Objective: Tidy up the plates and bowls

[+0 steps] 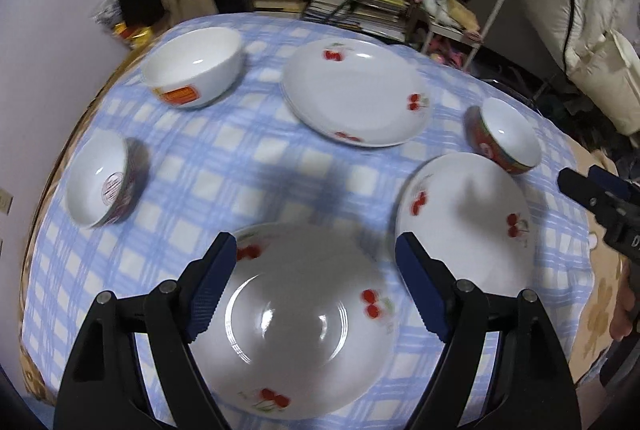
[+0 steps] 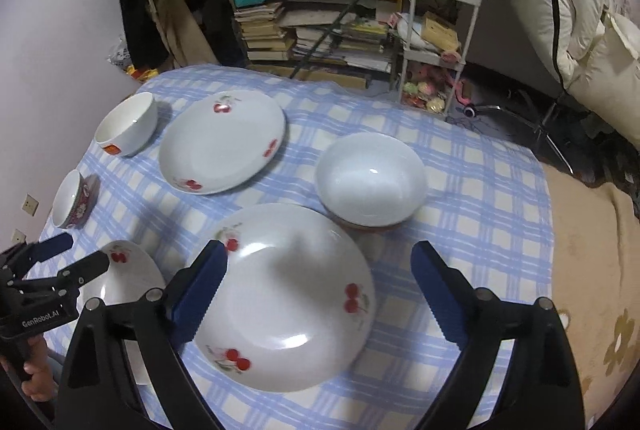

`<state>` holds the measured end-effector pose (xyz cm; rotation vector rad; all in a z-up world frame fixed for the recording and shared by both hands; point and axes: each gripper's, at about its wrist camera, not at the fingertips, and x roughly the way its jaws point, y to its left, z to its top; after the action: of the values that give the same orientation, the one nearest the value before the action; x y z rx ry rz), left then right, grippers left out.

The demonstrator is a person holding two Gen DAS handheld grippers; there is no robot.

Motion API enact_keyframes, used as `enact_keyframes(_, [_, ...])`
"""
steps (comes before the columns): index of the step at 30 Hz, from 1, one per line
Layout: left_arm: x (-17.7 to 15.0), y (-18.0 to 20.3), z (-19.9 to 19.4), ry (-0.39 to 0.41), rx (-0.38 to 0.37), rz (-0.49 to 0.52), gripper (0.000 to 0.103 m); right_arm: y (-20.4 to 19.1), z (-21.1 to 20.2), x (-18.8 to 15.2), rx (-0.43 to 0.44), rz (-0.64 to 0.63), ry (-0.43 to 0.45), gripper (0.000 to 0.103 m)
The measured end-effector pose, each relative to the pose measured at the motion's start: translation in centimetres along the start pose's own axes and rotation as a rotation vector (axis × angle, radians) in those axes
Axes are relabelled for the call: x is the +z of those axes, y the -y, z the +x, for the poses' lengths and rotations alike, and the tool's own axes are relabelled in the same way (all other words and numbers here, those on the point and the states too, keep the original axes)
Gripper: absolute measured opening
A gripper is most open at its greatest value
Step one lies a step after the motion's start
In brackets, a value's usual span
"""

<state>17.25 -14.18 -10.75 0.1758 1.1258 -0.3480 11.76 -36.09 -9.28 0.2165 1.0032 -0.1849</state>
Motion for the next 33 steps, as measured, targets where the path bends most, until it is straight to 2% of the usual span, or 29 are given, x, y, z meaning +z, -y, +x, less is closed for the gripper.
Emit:
enact_keyframes(5, [0.8, 2.6, 1.4, -0.029, -0.022, 0.043, 0.081, 1.8, 1.6, -0.7, 0.002, 0.016, -0.063, 0.097])
enact_keyframes(11, [0.6, 5.0, 4.1, -0.104, -0.05, 0.076, 0.081, 3.8, 3.8, -1.6, 0.003, 0.043, -0.145, 0.097])
enact_keyframes(15, [0.4, 5.8, 5.8, -0.151, -0.051, 0.097, 0.081, 4.4, 4.5, -1.9, 0.007, 0.044, -0.165, 0.097])
enact_keyframes(22, [0.7, 6.6, 7.3, -0.182, -0.061, 0.09, 0.08, 5.9, 7.1, -2.9, 0.012, 0.11, -0.271, 0.096])
enact_keyframes(25, [0.9, 6.8, 7.8, -0.195, -0.069, 0.102, 0.08, 6.8, 7.7, -3.4, 0.01, 0.149, -0.3, 0.081])
enact_keyframes(27, [1.0, 7.0, 8.2, -0.21, -0.09, 0.109, 0.075, 7.4, 8.0, -3.7, 0.032, 0.179, -0.318, 0.069])
enact_keyframes(28, [1.1, 7.1, 8.4, -0.219, -0.099, 0.109, 0.069, 7.4, 8.0, -3.7, 0.045, 0.187, -0.323, 0.054])
enact_keyframes(29, [1.1, 7.2, 8.6, -0.225, -0.104, 0.11, 0.065, 7.5, 8.1, -3.8, 0.061, 0.194, -0.331, 0.044])
enact_keyframes(30, [1.2, 7.4, 8.9, -0.233, -0.109, 0.113, 0.063, 7.5, 8.3, -4.0, 0.08, 0.2, -0.341, 0.041])
enact_keyframes(33, [1.2, 7.6, 9.9, -0.256, -0.108, 0.107, 0.049, 7.0, 8.6, -4.3, 0.12, 0.201, -0.36, 0.03])
